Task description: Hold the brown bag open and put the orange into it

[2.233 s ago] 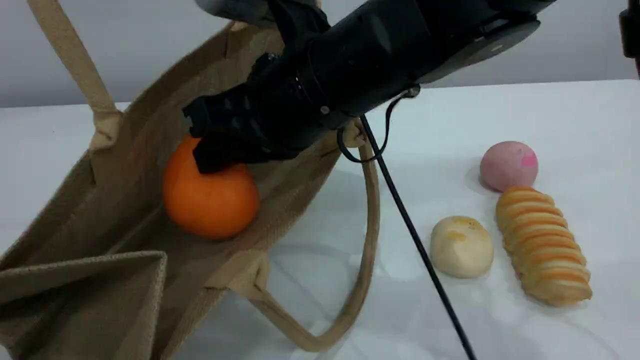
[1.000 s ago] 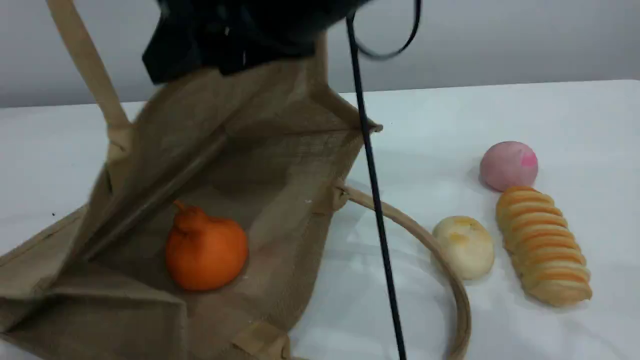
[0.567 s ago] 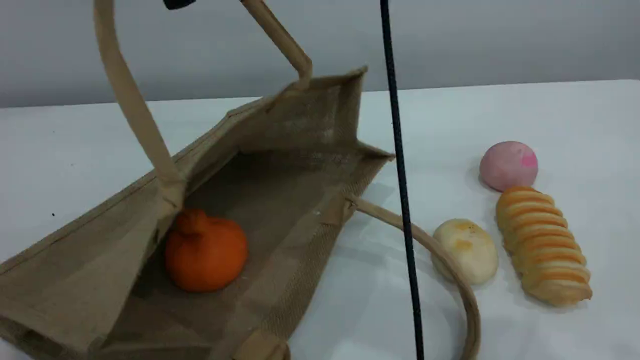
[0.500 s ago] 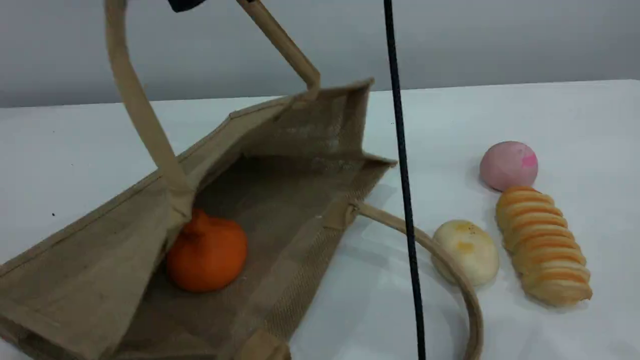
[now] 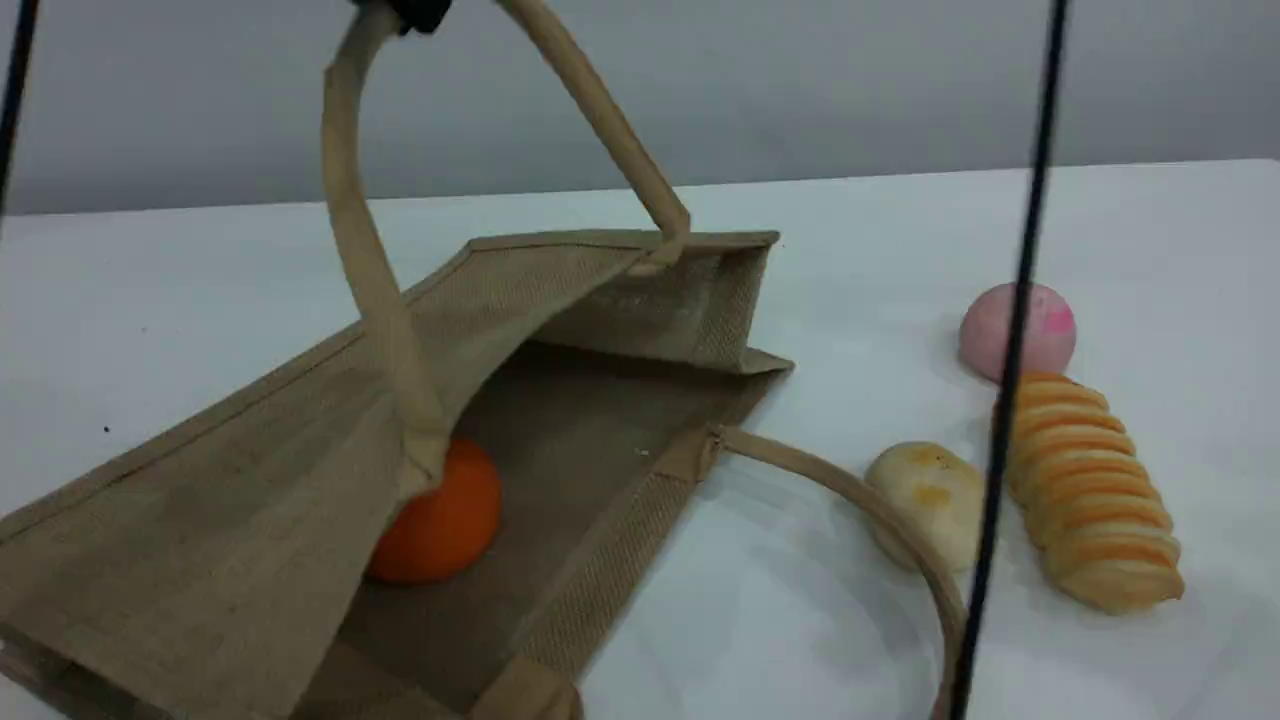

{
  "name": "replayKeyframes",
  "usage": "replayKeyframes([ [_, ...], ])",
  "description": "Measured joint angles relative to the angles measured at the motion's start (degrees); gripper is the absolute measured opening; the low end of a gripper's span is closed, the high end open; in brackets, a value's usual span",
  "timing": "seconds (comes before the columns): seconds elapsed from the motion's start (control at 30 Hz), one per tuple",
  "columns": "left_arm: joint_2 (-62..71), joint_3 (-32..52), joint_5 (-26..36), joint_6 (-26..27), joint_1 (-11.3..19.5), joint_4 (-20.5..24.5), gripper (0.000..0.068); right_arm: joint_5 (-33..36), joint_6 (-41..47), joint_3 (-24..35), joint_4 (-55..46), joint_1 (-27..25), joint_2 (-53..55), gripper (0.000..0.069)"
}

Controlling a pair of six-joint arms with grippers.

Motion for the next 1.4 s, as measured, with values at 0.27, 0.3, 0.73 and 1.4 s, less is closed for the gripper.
replayKeyframes([
  [0.27,0.0,10.4,-7.5,1.0,-0.4,0.0,0.0136,2.0,0.7,-0.1,0.1,-2.0,-1.2,0.0479],
  [0.3,0.0,11.0,-8.0,1.6,-0.4,0.0,0.0149,2.0,0.7,-0.1,0.1,-2.0,-1.2,0.0479],
  [0.73,-1.2,11.3,-3.9,10.6,-0.4,-7.5,0.0547,5.4,1.3,-0.1,-0.9,-1.9,-1.2,0.0479],
  [1.4,-18.1,11.3,17.3,3.5,-0.4,-2.9,0.0559,26.4,16.9,2.3,-17.2,-1.9,-4.9,0.0479],
])
